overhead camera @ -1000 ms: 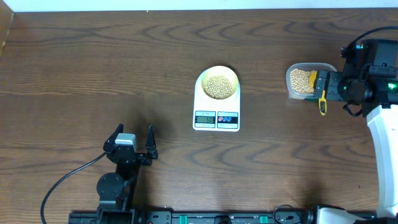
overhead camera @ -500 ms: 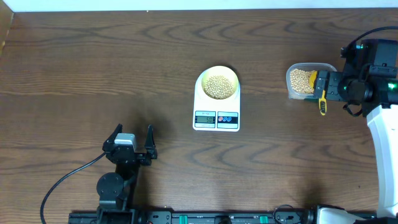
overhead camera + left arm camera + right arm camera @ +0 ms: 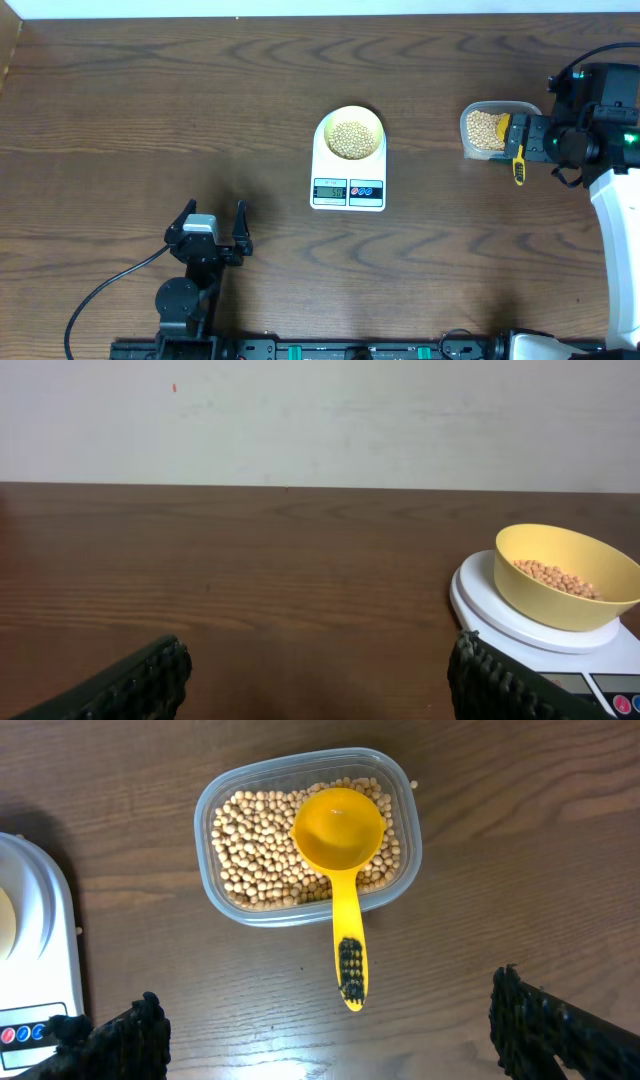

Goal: Scoop item into bowl and weigh 50g on scale

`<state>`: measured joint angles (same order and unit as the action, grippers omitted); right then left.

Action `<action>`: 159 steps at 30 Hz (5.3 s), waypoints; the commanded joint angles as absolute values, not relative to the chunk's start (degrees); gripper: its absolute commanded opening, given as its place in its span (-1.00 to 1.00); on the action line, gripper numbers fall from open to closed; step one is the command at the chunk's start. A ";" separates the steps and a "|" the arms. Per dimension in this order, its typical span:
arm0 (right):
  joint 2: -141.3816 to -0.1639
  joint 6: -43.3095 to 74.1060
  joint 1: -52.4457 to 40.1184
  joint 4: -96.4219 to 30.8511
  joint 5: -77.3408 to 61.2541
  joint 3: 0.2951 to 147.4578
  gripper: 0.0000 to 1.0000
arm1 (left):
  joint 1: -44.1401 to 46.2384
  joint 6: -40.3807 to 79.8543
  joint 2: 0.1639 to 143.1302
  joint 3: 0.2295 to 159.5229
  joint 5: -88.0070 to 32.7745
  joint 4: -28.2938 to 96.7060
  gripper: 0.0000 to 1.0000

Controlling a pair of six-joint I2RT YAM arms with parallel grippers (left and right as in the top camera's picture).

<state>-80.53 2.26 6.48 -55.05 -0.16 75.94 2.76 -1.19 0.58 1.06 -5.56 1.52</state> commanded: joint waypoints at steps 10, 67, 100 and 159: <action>-80.14 1.41 6.07 -55.09 0.51 76.05 0.98 | 2.52 -0.38 0.80 0.23 -5.30 3.81 0.69; -80.14 1.41 6.07 -55.09 0.51 76.05 0.99 | 2.63 -0.38 0.23 0.23 -5.30 3.64 0.69; -80.14 1.41 6.07 -55.09 0.51 76.05 0.99 | 2.63 -0.38 0.23 0.23 -5.30 3.64 0.69; -44.40 4.23 5.89 -11.46 -5.10 40.91 0.99 | 2.63 -0.38 0.23 0.23 -5.30 3.64 0.69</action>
